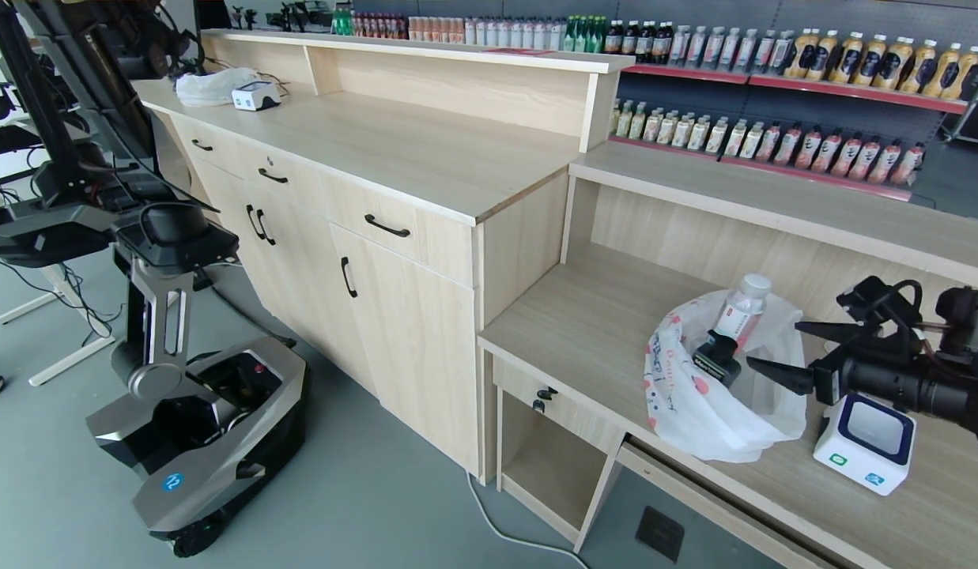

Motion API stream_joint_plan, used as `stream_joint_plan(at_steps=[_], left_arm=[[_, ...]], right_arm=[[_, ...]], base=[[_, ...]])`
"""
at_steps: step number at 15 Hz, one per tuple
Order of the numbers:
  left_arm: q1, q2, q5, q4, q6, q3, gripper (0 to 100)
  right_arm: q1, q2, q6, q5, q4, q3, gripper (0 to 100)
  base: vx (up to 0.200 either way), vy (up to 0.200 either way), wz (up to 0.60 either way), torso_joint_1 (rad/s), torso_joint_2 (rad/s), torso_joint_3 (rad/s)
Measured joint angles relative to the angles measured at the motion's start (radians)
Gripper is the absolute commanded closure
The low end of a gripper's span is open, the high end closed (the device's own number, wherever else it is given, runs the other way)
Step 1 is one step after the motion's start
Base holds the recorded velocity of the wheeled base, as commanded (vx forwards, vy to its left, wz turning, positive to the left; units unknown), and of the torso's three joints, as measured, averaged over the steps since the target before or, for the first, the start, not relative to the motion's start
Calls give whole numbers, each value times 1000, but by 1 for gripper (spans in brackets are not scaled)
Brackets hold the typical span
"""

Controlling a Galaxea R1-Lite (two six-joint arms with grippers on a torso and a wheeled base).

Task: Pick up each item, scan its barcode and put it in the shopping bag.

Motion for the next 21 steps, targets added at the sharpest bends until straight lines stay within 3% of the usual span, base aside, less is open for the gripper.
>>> stream_joint_plan(at_steps=[5,7,10,15,21], left_arm=[[1,0,0,0,0,0,0],[1,0,0,0,0,0,0],[0,0,0,0,0,0,0],[1,0,0,0,0,0,0],[0,0,0,0,0,0,0]], right_arm=[[-233,-280,-187,-14,130,98,0],[-297,-338,-183,-14,132,72,0],[-323,-416,-68,-74,141,42,0],[-323,-539,50,-307,280,47,0],[-306,-699,114,-380,366,139,0]], base=[[0,0,-360,0,2,2],[0,0,-600,2,5,2],[0,0,-600,2,1,1],[0,0,-600,2,0,6],[0,0,-600,3,0,2]])
